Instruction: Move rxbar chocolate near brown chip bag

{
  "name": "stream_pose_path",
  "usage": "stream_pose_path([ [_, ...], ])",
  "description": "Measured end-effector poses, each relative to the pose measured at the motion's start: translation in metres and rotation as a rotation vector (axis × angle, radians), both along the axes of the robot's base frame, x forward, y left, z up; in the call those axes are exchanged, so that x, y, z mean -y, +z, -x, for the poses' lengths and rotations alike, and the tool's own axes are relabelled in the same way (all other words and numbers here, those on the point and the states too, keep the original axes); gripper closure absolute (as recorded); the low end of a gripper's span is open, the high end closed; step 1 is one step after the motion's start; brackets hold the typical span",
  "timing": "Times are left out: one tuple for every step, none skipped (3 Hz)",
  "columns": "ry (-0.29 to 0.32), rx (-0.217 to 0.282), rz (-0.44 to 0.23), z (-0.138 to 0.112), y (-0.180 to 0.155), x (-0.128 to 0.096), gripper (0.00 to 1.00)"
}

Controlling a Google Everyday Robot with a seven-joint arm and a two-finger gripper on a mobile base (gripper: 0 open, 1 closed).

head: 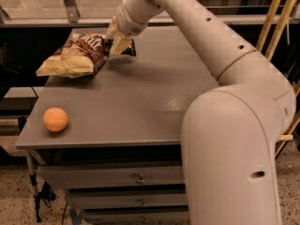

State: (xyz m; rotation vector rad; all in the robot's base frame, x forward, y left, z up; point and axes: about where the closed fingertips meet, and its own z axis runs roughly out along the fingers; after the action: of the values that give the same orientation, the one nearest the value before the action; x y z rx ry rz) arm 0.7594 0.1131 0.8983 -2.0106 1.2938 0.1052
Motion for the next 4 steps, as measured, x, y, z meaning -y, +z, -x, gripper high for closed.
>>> stream_pose_path([
  [0.002, 0.000, -0.002, -0.0013, -0.0009, -0.0017, 0.87],
  [0.006, -0.005, 0.000, -0.0011, -0.0042, -0.0047, 0.61],
  [0.009, -0.009, 0.001, -0.0010, -0.0073, -0.0070, 0.39],
  [0.013, -0.014, 0.002, -0.0008, -0.0106, -0.0096, 0.15],
])
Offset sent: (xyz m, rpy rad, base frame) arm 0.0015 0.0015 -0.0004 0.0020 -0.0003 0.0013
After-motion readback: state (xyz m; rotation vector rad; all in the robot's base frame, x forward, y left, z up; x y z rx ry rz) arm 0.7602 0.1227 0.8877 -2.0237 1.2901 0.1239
